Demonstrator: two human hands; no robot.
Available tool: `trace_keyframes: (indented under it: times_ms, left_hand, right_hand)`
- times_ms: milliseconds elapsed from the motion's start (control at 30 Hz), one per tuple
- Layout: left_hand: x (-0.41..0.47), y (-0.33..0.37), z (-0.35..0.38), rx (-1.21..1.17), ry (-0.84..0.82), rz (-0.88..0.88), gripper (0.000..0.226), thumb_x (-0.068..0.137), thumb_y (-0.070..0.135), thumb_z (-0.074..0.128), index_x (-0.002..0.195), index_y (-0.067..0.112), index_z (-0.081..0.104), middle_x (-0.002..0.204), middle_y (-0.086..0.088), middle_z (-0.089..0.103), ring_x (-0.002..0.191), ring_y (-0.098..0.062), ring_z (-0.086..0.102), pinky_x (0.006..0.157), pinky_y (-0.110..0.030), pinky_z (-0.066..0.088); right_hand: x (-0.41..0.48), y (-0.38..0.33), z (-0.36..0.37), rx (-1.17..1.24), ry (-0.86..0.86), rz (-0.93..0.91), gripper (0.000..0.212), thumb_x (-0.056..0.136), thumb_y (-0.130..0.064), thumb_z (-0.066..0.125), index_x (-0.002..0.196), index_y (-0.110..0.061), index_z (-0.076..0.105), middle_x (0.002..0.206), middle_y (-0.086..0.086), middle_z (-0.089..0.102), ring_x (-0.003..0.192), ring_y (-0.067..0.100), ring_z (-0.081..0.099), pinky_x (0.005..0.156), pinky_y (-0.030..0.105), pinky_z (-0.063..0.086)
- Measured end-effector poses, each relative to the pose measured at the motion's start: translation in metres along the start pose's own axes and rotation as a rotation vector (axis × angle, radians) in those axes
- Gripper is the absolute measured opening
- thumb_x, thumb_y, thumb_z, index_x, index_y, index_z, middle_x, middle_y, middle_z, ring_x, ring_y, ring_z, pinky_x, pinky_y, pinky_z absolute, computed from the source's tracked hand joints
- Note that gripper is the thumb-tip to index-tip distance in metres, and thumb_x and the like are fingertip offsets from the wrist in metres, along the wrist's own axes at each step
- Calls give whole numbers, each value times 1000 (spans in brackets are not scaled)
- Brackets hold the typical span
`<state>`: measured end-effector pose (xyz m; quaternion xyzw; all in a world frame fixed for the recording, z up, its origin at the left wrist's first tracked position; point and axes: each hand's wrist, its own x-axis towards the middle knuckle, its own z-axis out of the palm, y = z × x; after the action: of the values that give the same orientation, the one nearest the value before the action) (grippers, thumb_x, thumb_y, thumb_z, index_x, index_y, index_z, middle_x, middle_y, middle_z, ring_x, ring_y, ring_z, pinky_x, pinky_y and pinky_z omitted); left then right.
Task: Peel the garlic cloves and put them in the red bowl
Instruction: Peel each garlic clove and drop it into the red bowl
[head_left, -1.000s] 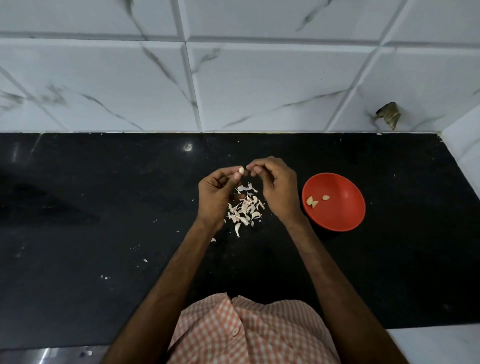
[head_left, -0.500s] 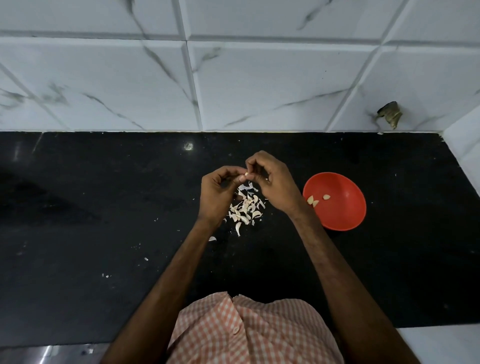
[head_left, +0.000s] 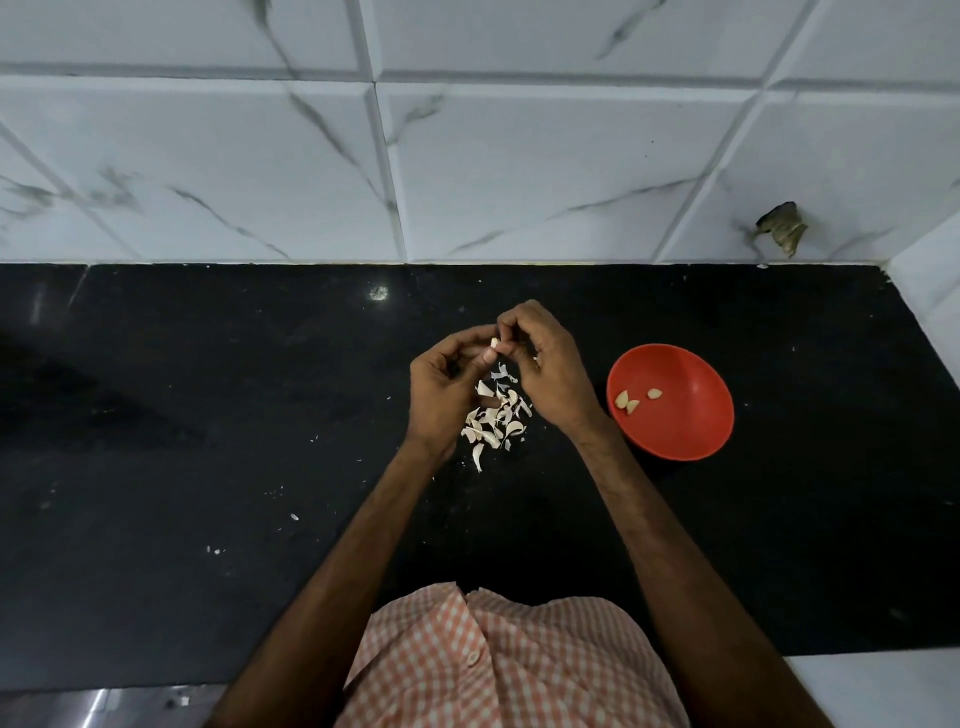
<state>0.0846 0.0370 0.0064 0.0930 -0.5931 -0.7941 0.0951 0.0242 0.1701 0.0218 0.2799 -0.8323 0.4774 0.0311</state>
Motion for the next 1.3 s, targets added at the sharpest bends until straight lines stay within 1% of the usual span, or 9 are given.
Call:
trace_keyframes:
  times_ms: [67, 167, 333, 467, 567, 700, 867, 1100, 1300]
  left_hand:
    - [0, 1, 1, 2, -23, -12, 24, 96, 1, 63, 117, 9, 70, 105, -16, 73, 92, -30, 70, 55, -32, 61]
    - [-1, 2, 2, -5, -14, -69, 20, 98, 0, 60, 115, 2, 69, 93, -7, 72, 76, -16, 64, 56, -33, 61]
    - [2, 1, -1, -141, -18, -175, 28, 100, 9, 58, 125, -3, 63, 111, -17, 68, 103, -28, 68, 77, -42, 63]
    - [2, 7, 0, -219, 7, -238, 19, 100, 8, 57, 115, 11, 68, 95, -3, 70, 80, -10, 66, 64, -25, 58]
    - [1, 7, -1, -249, 16, -270, 20, 97, 11, 60, 113, 14, 70, 90, -2, 70, 77, -9, 63, 64, -25, 59]
    - [1, 8, -3, -257, 39, -282, 21, 95, 9, 62, 114, 10, 69, 87, -1, 70, 76, -9, 63, 62, -25, 59]
    - [3, 8, -3, -263, 112, -300, 16, 97, 10, 62, 111, 12, 70, 87, 0, 68, 72, -7, 62, 59, -25, 57]
    - [3, 5, -8, -228, 148, -268, 12, 95, 14, 66, 105, 9, 69, 86, 0, 68, 71, -9, 62, 54, -27, 55]
    - [1, 6, -8, -156, 131, -172, 3, 96, 14, 67, 92, 12, 66, 88, -3, 68, 75, -11, 63, 54, -28, 52]
  right_hand:
    - [-1, 1, 2, -45, 28, -16, 10, 92, 0, 62, 94, -9, 58, 98, -5, 52, 94, 14, 52, 80, 19, 43]
    - [-4, 2, 6, -129, 58, -47, 12, 93, 4, 59, 96, -8, 58, 101, 0, 53, 96, 14, 48, 78, 18, 41]
    - [-10, -1, 7, -130, 39, -73, 16, 91, 9, 56, 96, -6, 58, 103, -3, 53, 97, 13, 45, 80, 12, 38]
    - [-15, -3, 9, -55, 53, -70, 15, 91, 8, 58, 93, -6, 59, 99, -6, 56, 95, 16, 49, 78, 18, 42]
    - [-17, -6, 9, 10, 89, -64, 11, 91, 6, 63, 93, -6, 61, 96, -1, 60, 95, 16, 53, 77, 22, 47]
    - [-18, -8, 8, 72, 184, -48, 5, 93, -1, 68, 95, -2, 64, 94, 2, 64, 90, 12, 57, 76, 16, 44]
    - [-18, -9, 9, 157, 165, -17, 6, 96, -2, 62, 100, -4, 60, 100, 3, 64, 95, 23, 62, 79, 34, 52]
    - [-18, -7, 10, 82, 178, 45, 15, 100, -2, 59, 113, -1, 65, 100, -1, 68, 93, 6, 66, 81, 16, 51]
    - [-15, -7, 17, 87, 140, 47, 15, 92, -10, 72, 105, -4, 69, 99, 2, 67, 88, 10, 65, 76, 23, 55]
